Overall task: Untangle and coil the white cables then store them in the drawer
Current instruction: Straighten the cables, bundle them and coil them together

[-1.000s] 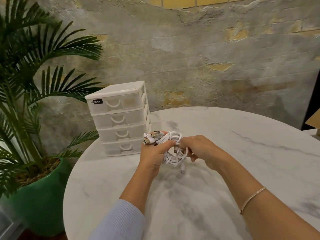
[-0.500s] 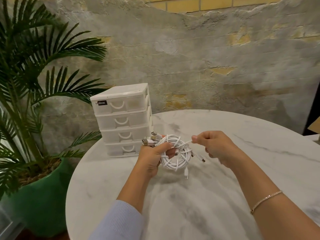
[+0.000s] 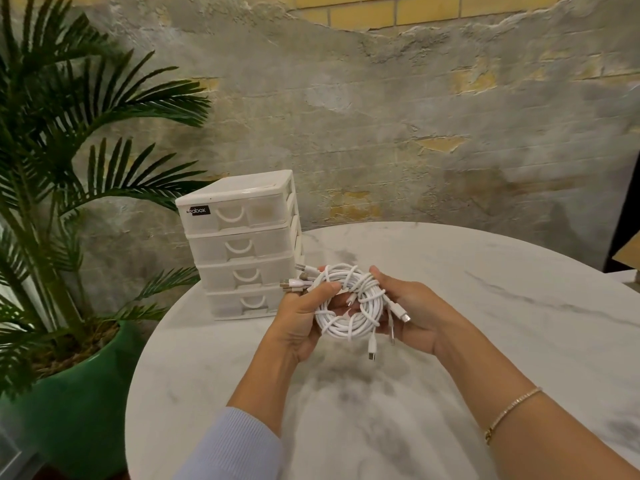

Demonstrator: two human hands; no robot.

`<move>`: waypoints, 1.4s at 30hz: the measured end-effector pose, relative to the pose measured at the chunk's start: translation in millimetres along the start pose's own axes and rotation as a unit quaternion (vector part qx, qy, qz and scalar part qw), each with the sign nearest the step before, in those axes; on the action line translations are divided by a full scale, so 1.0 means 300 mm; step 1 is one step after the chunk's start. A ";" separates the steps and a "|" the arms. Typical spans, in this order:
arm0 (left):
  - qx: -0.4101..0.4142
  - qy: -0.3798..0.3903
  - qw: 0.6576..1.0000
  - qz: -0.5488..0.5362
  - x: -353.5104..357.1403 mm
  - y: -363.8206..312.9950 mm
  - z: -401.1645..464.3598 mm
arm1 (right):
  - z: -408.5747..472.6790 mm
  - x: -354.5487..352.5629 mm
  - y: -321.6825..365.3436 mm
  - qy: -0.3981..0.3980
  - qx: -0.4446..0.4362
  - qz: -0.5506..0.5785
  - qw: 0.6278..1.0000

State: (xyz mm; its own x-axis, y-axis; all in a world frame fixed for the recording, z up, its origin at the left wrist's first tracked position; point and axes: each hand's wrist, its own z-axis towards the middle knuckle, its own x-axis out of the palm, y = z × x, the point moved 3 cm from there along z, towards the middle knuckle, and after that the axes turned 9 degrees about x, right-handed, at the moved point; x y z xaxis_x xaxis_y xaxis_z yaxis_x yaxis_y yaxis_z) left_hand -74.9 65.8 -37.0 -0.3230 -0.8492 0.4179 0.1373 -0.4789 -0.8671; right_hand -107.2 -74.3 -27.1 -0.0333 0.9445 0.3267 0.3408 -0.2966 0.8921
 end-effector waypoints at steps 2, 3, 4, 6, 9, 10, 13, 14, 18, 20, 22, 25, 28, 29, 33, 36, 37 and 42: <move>-0.001 -0.014 1.000 0.024 -0.002 0.008 0.006 | 0.003 -0.001 0.002 0.013 -0.004 0.027 1.000; -0.003 -0.024 0.999 0.041 -0.005 0.014 0.011 | 0.006 -0.004 0.004 0.016 -0.009 0.041 0.999; -0.007 -0.034 0.998 0.059 -0.008 0.020 0.015 | 0.006 -0.004 0.007 0.023 -0.015 0.053 0.998; -0.024 -0.051 0.994 0.089 -0.012 0.029 0.019 | 0.002 0.002 0.015 0.030 -0.031 0.062 0.997; -0.034 -0.069 0.987 0.143 -0.004 0.029 0.015 | -0.001 0.011 0.029 0.015 -0.073 0.034 0.997; -0.032 -0.071 0.983 0.165 -0.002 0.031 0.014 | -0.003 0.011 0.033 0.008 -0.088 0.023 0.996; 0.020 -0.118 0.953 0.278 -0.016 0.031 0.017 | -0.015 0.007 0.051 -0.019 -0.135 -0.012 0.991; 0.052 -0.139 0.943 0.298 -0.016 0.015 0.014 | -0.017 0.003 0.057 -0.033 -0.152 -0.023 0.988; 0.061 -0.049 0.986 0.146 0.032 -0.034 -0.008 | -0.014 -0.006 0.066 -0.079 -0.197 -0.055 0.976; 0.043 0.039 0.986 0.155 0.053 -0.030 -0.019 | -0.008 -0.009 0.063 -0.102 -0.207 -0.090 0.969; 0.037 0.064 0.980 0.185 0.055 -0.013 -0.022 | -0.005 -0.013 0.060 -0.131 -0.214 -0.136 0.958; 0.030 0.017 0.983 0.182 0.047 0.001 -0.019 | -0.009 -0.016 0.061 -0.162 -0.216 -0.198 0.942; 0.003 -0.010 0.991 0.134 0.041 0.003 -0.015 | -0.020 -0.005 0.065 -0.130 -0.195 -0.209 0.949; -0.017 -0.012 0.992 0.124 0.041 0.006 -0.016 | -0.023 -0.003 0.068 -0.117 -0.185 -0.212 0.952; -0.133 -0.029 0.988 0.073 0.042 0.035 -0.027 | -0.020 -0.027 0.059 -0.097 -0.108 -0.247 0.958; -0.187 -0.042 0.978 0.087 0.040 0.051 -0.035 | -0.016 -0.051 0.039 -0.094 -0.045 -0.281 0.954; -0.189 -0.045 0.975 0.103 0.037 0.055 -0.034 | -0.015 -0.056 0.038 -0.095 -0.035 -0.293 0.951; -0.138 -0.054 0.957 0.249 0.012 0.047 -0.028 | -0.019 -0.086 0.051 -0.127 -0.024 -0.337 0.932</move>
State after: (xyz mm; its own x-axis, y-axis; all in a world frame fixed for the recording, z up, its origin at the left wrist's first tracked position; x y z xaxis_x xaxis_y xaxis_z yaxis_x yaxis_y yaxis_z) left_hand -81.8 57.9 -50.1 -0.1814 -0.9820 -0.0536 -0.0084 0.0560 -0.9984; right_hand -106.6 -103.9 -20.0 0.0011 0.9196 -0.3929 0.2806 0.3769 0.8827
